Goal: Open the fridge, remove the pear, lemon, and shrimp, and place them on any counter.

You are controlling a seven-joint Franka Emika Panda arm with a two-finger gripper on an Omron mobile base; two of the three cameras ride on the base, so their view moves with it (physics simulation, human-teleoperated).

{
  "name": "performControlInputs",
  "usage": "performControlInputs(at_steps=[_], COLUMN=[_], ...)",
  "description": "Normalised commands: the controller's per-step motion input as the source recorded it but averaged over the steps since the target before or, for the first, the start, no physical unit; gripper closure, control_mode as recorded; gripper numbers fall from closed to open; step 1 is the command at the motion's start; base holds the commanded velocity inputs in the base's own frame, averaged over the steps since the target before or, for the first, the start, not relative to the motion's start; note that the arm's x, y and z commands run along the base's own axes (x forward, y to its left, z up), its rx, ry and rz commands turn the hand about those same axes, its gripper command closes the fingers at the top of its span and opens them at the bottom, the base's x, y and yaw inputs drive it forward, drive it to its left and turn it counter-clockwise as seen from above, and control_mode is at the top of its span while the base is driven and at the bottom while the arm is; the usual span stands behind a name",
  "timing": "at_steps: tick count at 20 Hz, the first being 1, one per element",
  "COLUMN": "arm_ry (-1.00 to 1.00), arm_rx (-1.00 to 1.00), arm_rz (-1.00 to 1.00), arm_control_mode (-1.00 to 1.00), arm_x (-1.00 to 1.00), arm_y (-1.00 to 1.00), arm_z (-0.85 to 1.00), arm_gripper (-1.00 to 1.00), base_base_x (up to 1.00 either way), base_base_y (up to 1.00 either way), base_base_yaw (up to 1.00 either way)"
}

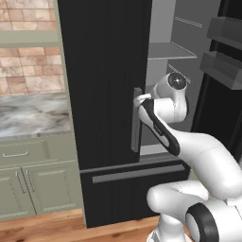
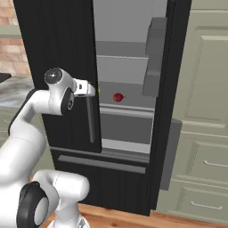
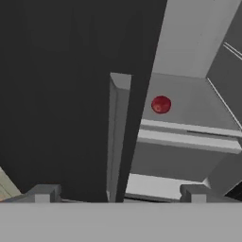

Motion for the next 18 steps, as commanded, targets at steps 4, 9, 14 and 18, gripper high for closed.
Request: performControlInputs(at_steps=[4,9,14,18], arm_ry=[0.00,0.00,0.00,0.00], arm_rx=[0.07,0.05,0.00,0.02], arm_rz=[-0.01,-0.03,-0.08,-0.07], arm_control_mode=[-1.00,-1.00,-1.00,-1.00], arm_x=[0.06,0.21,0.44,0.46], arm_y=[0.09,0.07,0.03,0.00], arm_z=[-0.28,-0.18,-0.20,-0.18], arm_gripper=[-1.00,-1.00,-1.00,-1.00], base_base_x=[0.00,0.00,0.00,0.00], base_base_y=[0.00,0.00,0.00,0.00], base_base_yaw=[0.00,0.00,0.00,0.00])
